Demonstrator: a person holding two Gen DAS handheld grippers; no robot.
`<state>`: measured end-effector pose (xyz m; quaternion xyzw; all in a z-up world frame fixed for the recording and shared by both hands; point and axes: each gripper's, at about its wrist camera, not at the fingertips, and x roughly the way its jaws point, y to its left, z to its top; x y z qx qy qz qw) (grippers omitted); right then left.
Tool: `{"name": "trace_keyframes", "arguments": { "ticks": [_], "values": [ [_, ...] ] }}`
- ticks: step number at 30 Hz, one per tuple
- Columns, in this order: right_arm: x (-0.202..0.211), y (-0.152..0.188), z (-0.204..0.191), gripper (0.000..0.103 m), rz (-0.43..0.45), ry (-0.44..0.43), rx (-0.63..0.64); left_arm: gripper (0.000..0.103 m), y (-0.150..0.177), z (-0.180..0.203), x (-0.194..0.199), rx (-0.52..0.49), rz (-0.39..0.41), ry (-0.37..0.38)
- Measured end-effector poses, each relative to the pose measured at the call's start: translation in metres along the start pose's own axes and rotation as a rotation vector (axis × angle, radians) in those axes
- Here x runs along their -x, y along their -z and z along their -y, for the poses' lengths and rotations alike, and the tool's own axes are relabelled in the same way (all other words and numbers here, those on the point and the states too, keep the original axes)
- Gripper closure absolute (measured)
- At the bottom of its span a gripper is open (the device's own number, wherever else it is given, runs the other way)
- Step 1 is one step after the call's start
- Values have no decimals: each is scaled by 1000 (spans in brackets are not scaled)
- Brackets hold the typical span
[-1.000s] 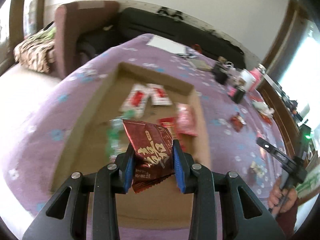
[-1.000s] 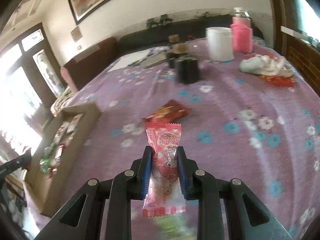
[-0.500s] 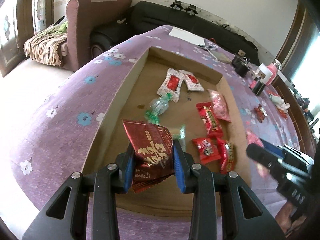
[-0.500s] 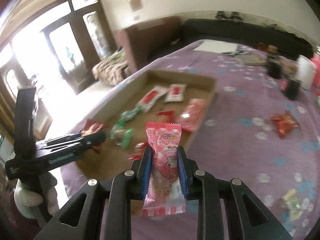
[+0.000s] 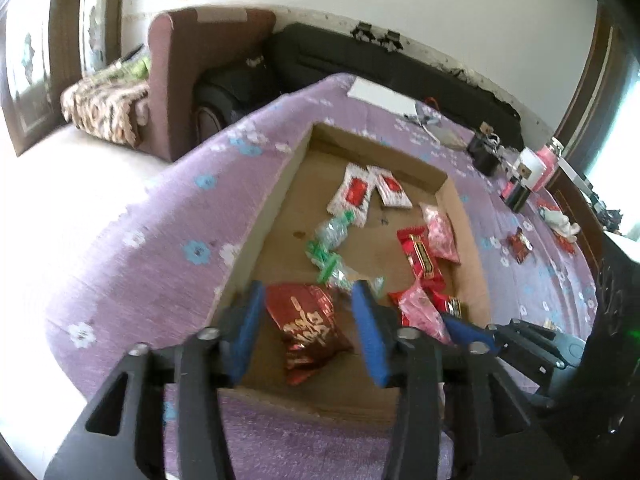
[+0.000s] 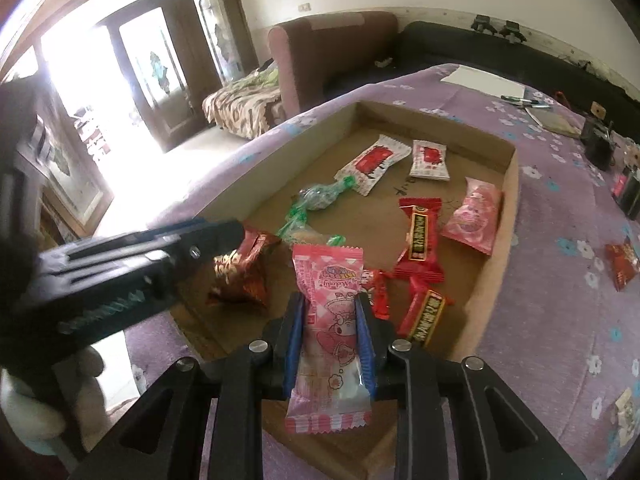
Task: Organize snacks
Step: 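Carry both snacks over the box and open both grippers to drop them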
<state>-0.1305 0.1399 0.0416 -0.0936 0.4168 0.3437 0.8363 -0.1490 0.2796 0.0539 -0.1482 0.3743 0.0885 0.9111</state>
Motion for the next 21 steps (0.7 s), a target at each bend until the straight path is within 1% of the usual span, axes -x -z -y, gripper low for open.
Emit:
{"name": "trace_keyframes", "arguments": {
  "ticks": [1,2,3,5,7,9,15,18,21],
  "values": [
    [1,0,-1,75,8,8,5,43,-1,1,5,-5,24,-21],
    [2,1,-2,73,12,8,8,42,-1,2,9,-11,41,-38],
    [3,1,-2,72,15,7,10,41,-2,3,13,-22,62,-63],
    [10,0,-1,68,33,1,7,41,-3,6,16,-34,75,-85],
    [17,0,2,60,52,10,0,41,-3,10,18,-47,83,-92],
    [28,1,10,56,77,26,-19,41,-2,14,18,-63,80,-92],
    [55,10,41,54,115,66,-86,41,2,32,19,-120,78,-106],
    [68,17,63,50,127,96,-133,41,4,44,22,-168,94,-147],
    [80,25,86,50,138,123,-178,41,6,54,24,-207,106,-172]
  ]
}}
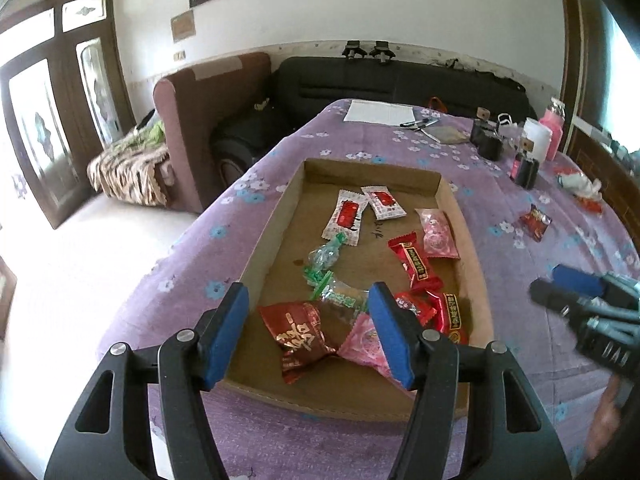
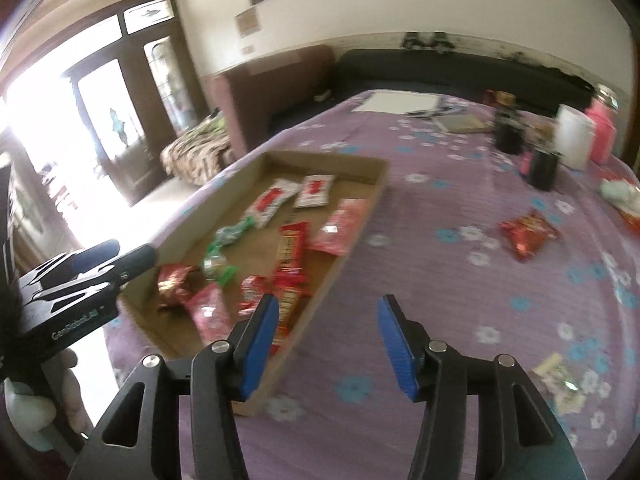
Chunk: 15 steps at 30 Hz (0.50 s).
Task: Organize snacks
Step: 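Carry both snacks over the box and open both grippers to drop them, then grasp another dark red packet with the left gripper while the right grasps a white-green packet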
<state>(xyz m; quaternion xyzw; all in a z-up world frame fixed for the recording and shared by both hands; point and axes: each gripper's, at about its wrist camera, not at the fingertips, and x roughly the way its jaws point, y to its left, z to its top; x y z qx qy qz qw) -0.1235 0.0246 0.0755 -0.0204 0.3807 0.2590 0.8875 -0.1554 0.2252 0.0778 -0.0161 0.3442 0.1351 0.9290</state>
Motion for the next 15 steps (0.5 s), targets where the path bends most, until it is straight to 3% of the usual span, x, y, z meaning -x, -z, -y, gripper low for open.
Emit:
{"name": "trace_keyframes", "arguments": {
  "ticks": [15],
  "values": [
    [35,17,92,46,32,121,-150,41,2,41,2,-110,-35,-2]
  ]
}}
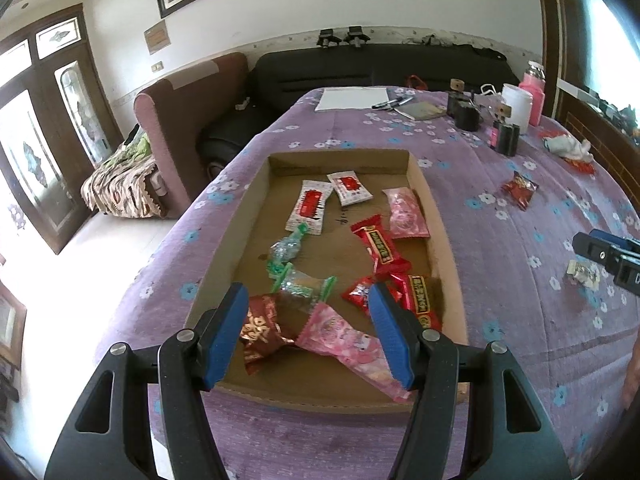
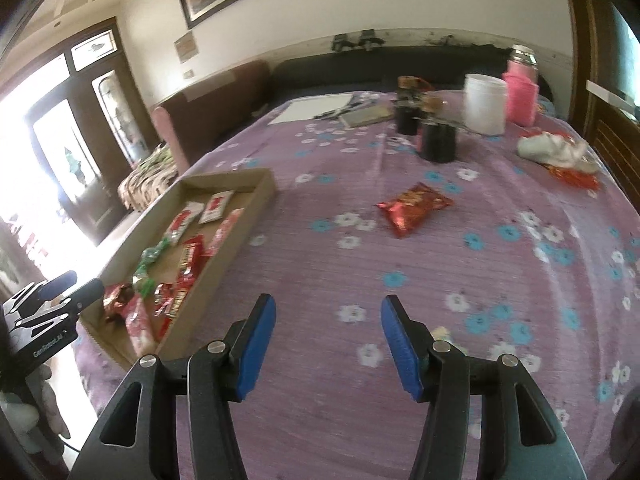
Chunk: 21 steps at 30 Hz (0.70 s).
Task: Organize snacks
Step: 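Grasp another dark red packet with the left gripper while the right grasps a white-green packet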
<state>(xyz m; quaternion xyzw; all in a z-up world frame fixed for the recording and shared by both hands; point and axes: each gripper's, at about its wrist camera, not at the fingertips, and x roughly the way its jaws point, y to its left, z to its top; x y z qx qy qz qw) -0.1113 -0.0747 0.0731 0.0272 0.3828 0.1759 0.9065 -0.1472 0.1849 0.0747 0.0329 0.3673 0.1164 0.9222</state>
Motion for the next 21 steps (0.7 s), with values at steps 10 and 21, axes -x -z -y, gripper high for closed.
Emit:
{"name": "trace_keyframes", "arguments": {
  "ticks": [10,21],
  "values": [
    [11,5,53,45,14,63,-70,41,-12,14,10,43,11,197],
    [-11,-4,117,45,7,164,-170,36,-64,78,-12,-31,-101,420]
  ]
}}
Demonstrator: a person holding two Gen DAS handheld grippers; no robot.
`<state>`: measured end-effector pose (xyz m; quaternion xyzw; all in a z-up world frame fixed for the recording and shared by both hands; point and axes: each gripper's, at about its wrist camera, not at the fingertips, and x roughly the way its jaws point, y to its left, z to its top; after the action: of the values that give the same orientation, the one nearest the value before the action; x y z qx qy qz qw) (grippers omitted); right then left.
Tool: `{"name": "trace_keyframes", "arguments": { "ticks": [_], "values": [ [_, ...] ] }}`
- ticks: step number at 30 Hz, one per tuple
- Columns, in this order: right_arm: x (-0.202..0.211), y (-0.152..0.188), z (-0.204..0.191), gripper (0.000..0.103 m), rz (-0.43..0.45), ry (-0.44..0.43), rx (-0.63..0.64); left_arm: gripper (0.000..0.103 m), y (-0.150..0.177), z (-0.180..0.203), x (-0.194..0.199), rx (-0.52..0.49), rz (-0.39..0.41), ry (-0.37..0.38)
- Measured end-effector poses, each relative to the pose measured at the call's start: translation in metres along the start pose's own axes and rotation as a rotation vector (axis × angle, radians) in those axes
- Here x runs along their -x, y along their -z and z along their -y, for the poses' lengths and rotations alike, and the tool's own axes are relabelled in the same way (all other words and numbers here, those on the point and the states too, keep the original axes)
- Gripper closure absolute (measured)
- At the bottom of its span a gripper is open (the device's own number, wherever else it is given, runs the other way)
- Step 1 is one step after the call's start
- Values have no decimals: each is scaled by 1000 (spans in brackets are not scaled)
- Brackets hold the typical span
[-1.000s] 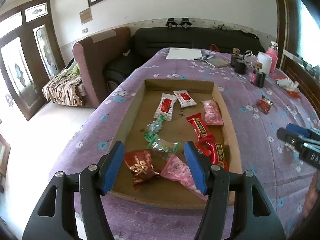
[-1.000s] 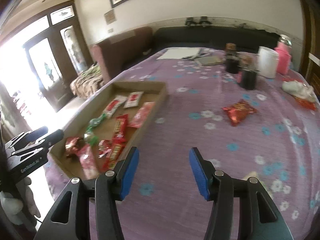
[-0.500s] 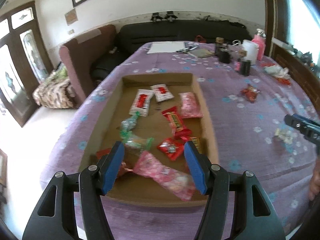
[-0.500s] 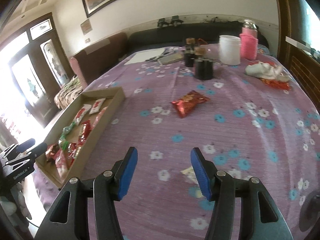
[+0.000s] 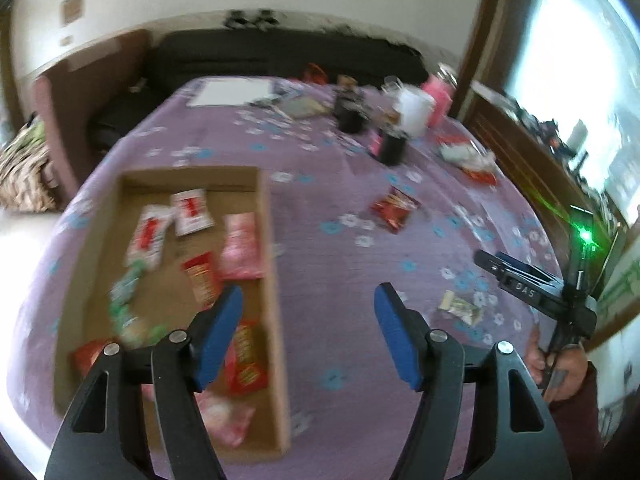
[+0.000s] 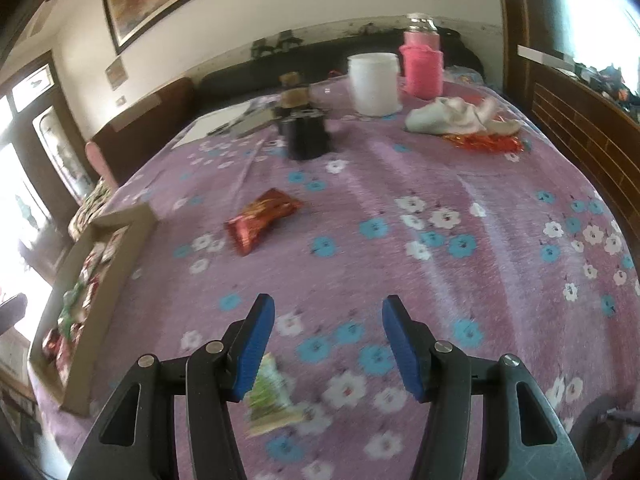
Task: Organize snacks
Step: 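Grasp another dark red packet with the left gripper while the right grasps a white-green packet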
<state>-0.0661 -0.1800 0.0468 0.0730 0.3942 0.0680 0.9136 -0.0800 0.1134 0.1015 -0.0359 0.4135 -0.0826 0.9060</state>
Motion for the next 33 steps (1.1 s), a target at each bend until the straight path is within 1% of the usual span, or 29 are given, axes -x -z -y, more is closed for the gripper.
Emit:
{"name": "trace_keyframes", "arguments": {
  "ticks": [2,4,6,7,8,10,11,14,18,20,21,22,23,24,26,29,30,33],
  "values": [
    [-5,2,10,44,2,-30,-34,36,-16,24,-24,-66,-34,19],
    [-13,6,20,44,-22,-61,-72,36,-28,42,-49,-109,-66,22],
    [-15,7,27,44,-43,-73,-90,36,-40,55,-75,-128,-98,33],
    [-15,7,30,44,-45,-83,-102,36,-47,63,-93,-131,-116,60],
    [-15,7,33,44,-49,-101,-120,36,-53,70,-110,-133,-134,79],
    [-16,8,38,44,-70,-145,-156,36,-64,81,-136,-152,-147,87],
    [-17,8,39,44,-77,-157,-165,36,-68,86,-145,-166,-144,84],
    [-22,8,41,44,-108,-203,-194,36,-81,108,-179,-252,-128,44],
    [-22,8,36,42,-110,-197,-178,36,-83,124,-209,-342,-156,4],
    [-22,8,32,43,-111,-191,-162,35,-80,125,-217,-363,-172,-16],
    [-23,8,30,42,-113,-190,-155,36,-79,125,-216,-365,-162,-14],
    [-23,8,28,42,-115,-192,-147,38,-78,125,-215,-369,-164,-23],
    [-24,9,27,42,-119,-197,-140,48,-78,125,-214,-365,-165,-15],
    [-24,9,26,42,-121,-200,-133,67,-78,124,-212,-354,-171,0],
    [-25,10,21,43,-131,-212,-105,69,-75,123,-203,-353,-161,-21],
    [-25,12,14,42,-147,-234,-64,69,-72,119,-193,-338,-168,2],
    [-26,13,12,42,-156,-254,-53,69,-71,117,-188,-327,-169,10],
    [-24,16,2,42,-169,-265,-1,69,-67,105,-165,-289,-160,34]
  ]
}}
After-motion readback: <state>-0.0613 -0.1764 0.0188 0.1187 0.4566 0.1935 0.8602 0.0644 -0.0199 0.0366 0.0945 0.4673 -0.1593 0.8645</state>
